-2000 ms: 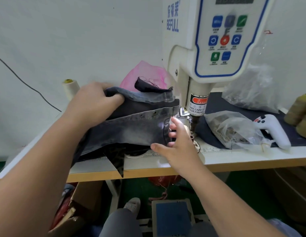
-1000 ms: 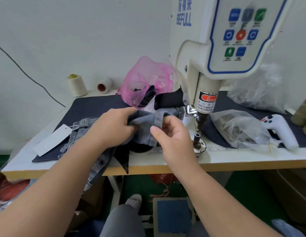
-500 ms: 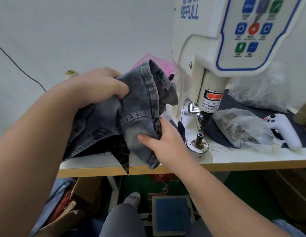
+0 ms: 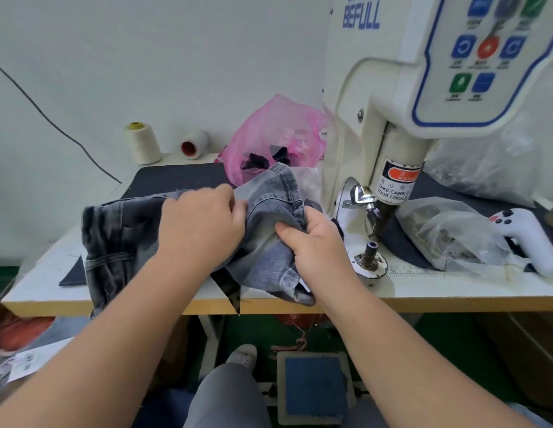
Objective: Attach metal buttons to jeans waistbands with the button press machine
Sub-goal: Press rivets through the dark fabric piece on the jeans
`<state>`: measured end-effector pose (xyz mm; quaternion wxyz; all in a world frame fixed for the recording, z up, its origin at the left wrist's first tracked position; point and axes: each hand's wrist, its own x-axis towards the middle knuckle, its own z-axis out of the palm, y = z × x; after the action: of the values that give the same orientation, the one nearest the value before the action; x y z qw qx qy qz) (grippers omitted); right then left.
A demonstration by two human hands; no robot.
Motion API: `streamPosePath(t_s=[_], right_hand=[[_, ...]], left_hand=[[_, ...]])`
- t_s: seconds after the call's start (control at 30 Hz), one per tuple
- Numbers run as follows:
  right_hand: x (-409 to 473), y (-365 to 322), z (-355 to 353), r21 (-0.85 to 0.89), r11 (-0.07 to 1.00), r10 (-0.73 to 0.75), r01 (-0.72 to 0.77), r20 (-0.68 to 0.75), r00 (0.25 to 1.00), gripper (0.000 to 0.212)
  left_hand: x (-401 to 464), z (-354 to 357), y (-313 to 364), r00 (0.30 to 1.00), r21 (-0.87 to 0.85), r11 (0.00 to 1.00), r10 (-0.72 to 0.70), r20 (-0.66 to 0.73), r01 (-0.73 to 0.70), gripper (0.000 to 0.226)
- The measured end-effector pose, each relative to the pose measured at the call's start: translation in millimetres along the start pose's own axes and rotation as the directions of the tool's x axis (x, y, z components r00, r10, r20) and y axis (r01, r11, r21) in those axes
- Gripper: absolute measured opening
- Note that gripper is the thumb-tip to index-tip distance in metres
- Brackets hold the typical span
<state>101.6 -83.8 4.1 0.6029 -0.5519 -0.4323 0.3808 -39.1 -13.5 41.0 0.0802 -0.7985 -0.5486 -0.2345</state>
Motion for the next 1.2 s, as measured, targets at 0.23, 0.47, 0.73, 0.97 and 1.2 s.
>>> streamPosePath(t_s=[0.23,0.47,0.73,0.97,1.2], right_hand=[[0,5,-7,0.022,0.999,0.021,-0.023,0.081,0.996,0.012],[-11,3,-11,-0.077,0.996,-0.03,0.038,0.092,0.995,0.047],[-35,11,-16,-0.28,0.943,-0.067,0.179,0.366,0.928,0.096],[-36,4,4,-0.376,0.852,-0.241,0.365,0.337,0.91,0.079],[-21,18,-17,-0.353,0.926,-0.153,0.133,-0.03,0.988,0.01]], left_hand=[[-20,1,-34,0.952,-0.289,0.957,0.077,0.297,0.012,0.052],[-5,8,-30,0.999,-0.253,0.966,0.042,-0.026,-0.047,0.017],[21,2,-38,0.938,-0.361,0.921,-0.245,-0.246,0.146,0.004],[40,16,-31,0.95,-0.173,0.962,-0.242,-0.197,0.209,0.018],[46,20,-46,0.906,-0.286,0.925,-0.328,-0.268,0.25,0.011]])
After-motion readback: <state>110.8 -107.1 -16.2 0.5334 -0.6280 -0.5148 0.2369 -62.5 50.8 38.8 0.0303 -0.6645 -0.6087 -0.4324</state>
